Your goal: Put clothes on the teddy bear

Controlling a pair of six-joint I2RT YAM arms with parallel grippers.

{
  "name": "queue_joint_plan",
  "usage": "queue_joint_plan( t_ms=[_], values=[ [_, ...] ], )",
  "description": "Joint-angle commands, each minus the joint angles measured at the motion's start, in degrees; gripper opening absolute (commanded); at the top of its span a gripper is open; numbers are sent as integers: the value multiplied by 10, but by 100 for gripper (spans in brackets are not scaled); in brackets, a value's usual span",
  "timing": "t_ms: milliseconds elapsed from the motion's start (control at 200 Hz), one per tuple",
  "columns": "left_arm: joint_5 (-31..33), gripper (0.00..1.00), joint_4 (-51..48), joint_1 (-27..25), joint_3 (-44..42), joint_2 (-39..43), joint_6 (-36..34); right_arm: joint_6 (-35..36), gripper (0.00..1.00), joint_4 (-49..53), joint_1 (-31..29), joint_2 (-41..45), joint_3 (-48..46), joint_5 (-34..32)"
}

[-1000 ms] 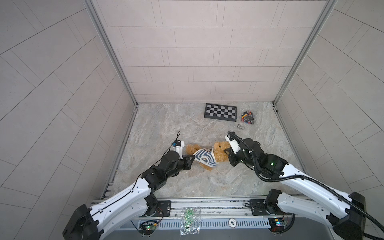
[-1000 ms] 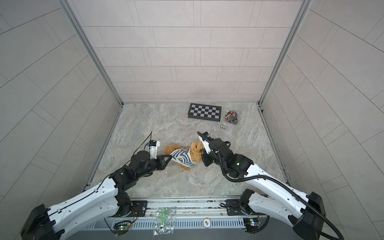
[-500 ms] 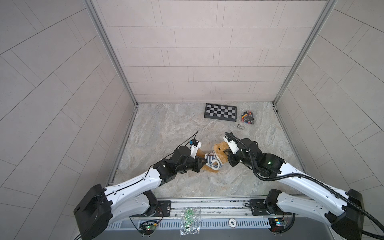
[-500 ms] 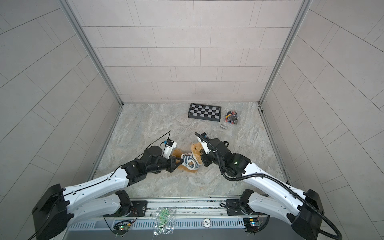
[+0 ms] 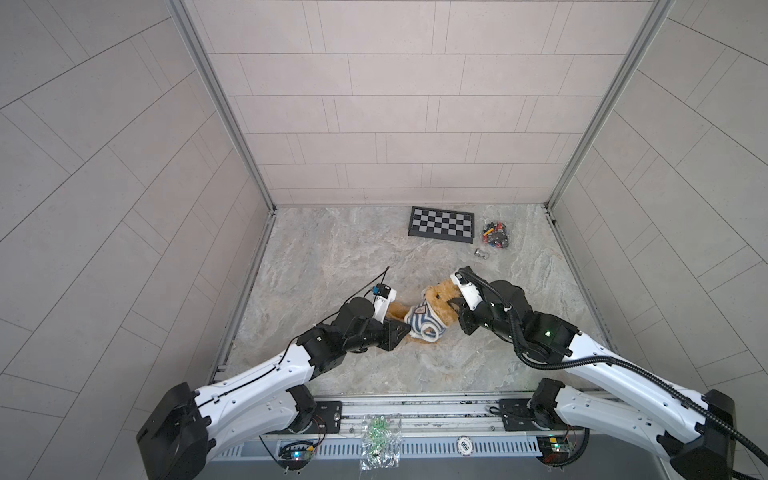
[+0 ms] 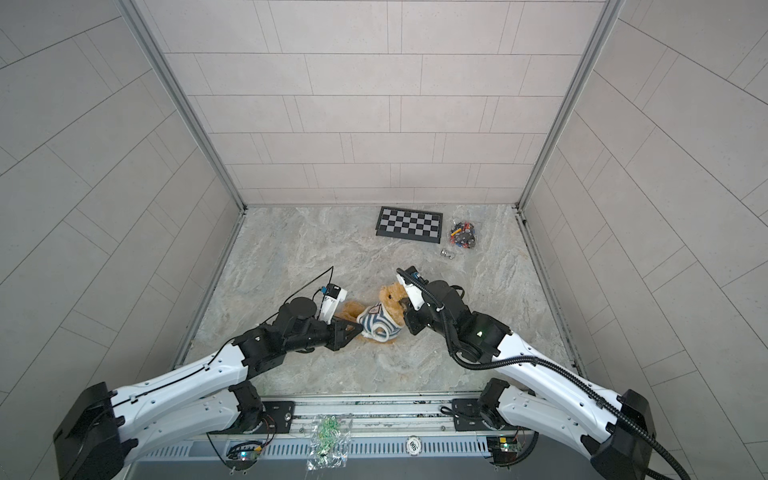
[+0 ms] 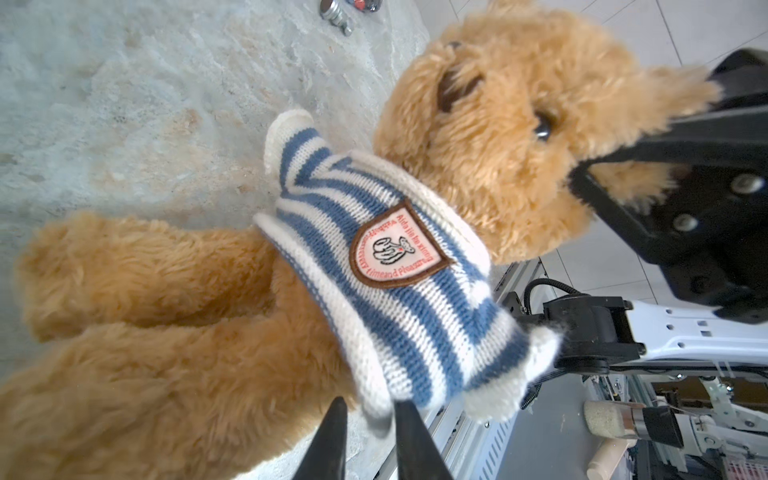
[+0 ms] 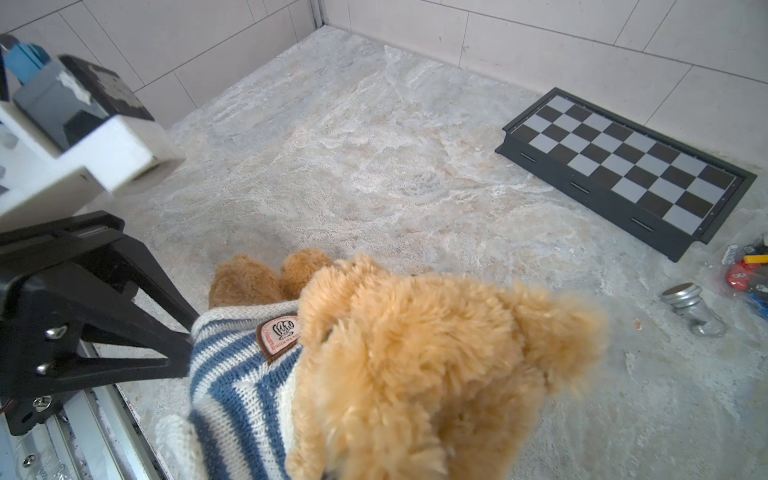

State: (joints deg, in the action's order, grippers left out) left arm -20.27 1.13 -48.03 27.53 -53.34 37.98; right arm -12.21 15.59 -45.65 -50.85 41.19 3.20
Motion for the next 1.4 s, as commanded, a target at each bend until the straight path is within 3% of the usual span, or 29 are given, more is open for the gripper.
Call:
queue_joint_plan(
  t_ms=[0,180,476,916,1166,1392],
  values=[
    [1,35,-11,5,16,23,2,32,0,-61,-10,24,-2,23],
    [0,46,-22,27,30,30,23,67,0,-104,-12,57,-24,47],
    [-22,49,19,33,9,23,48,82,0,-156,-12,60,-40,63],
    [-46,26,107,4,-9,1,90,86,0,-169,-13,73,-50,46],
    [-44,0,107,3,-12,12,95,87,0,-164,-14,91,-54,21],
    [-22,0,78,10,-27,36,91,90,0,-155,-14,107,-54,7]
  ],
)
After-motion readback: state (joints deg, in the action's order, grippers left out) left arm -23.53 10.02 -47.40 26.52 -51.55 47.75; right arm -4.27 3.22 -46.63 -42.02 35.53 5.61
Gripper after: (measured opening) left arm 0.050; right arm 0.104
